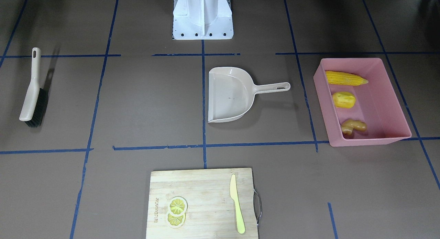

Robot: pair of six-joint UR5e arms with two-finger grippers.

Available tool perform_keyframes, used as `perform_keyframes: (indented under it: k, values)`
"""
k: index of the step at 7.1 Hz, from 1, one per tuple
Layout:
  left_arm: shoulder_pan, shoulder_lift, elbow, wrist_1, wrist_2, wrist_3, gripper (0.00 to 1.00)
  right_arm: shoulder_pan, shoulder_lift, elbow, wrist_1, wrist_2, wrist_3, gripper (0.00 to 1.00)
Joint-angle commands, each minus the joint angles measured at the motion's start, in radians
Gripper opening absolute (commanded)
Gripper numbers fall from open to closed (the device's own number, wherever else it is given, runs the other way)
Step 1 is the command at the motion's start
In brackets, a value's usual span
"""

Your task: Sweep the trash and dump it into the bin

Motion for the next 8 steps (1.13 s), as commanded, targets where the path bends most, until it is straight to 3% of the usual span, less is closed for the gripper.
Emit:
perform_keyframes:
  k: [1, 3, 5, 8]
  values:
    - [0.002, -0.007, -0.003, 0.000, 0.006, -0.003, 1.00, 0.006, 0.049, -0.065, -0.002, 0.011, -0.007, 1.00]
    - [0.006, -0.032, 0.004, 0.001, 0.006, -0.001, 1.00, 0.030, 0.121, -0.186, -0.002, 0.017, -0.125, 1.00]
    - [0.027, -0.050, 0.012, 0.001, 0.006, -0.024, 1.00, 0.047, 0.127, -0.240, 0.001, 0.017, -0.175, 1.00]
    - [0.078, -0.043, 0.021, -0.049, 0.006, -0.096, 1.00, 0.076, 0.127, -0.236, 0.006, 0.016, -0.177, 1.00]
